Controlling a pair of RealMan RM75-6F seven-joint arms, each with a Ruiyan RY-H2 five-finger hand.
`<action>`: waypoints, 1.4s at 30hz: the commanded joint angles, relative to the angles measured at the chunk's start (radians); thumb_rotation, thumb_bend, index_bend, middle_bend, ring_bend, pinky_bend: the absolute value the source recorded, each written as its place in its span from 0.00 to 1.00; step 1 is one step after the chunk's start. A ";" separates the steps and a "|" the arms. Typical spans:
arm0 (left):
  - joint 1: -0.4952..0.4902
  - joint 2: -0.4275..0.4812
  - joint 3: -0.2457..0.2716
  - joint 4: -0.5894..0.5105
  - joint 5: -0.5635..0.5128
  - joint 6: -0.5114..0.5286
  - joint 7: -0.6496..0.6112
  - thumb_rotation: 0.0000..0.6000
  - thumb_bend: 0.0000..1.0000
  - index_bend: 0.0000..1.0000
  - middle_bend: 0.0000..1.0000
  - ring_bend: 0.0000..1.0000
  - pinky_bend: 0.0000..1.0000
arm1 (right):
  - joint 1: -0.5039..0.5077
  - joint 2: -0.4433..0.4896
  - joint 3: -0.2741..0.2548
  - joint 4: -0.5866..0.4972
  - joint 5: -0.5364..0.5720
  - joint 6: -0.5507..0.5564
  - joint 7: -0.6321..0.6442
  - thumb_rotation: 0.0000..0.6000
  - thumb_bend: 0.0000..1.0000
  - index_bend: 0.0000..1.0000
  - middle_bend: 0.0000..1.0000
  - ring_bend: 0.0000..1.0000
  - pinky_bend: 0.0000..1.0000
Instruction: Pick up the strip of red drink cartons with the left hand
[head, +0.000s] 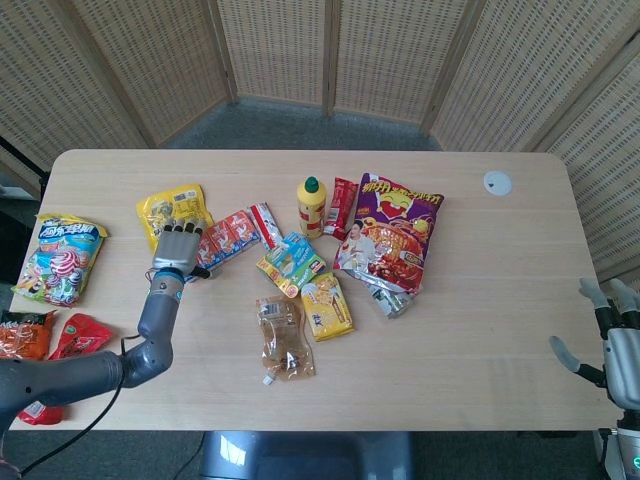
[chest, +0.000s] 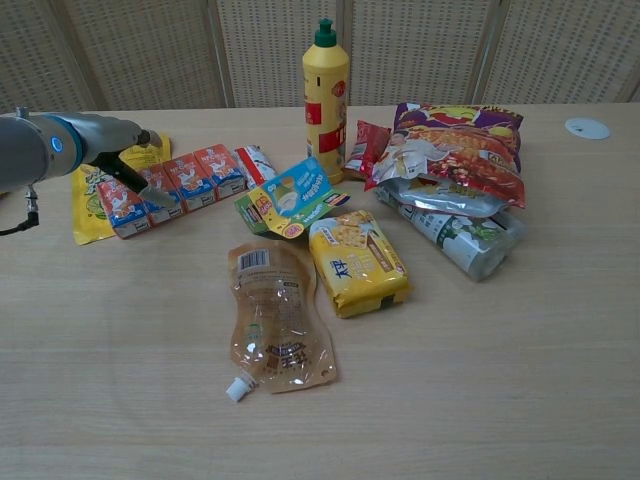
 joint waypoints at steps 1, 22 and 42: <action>0.008 -0.012 0.003 0.014 0.005 0.003 0.009 0.49 0.07 0.00 0.00 0.00 0.00 | -0.003 0.001 -0.001 0.001 -0.001 0.002 0.002 0.07 0.26 0.09 0.25 0.00 0.00; 0.016 -0.108 -0.035 0.168 -0.075 -0.074 0.114 0.52 0.07 0.00 0.00 0.00 0.00 | -0.022 0.015 -0.002 -0.012 0.003 0.015 0.008 0.07 0.26 0.09 0.25 0.00 0.00; 0.008 -0.133 -0.092 0.140 -0.056 -0.040 0.132 0.98 0.37 0.04 0.18 0.27 0.50 | -0.040 0.018 -0.002 -0.005 -0.005 0.035 0.026 0.06 0.26 0.09 0.25 0.00 0.00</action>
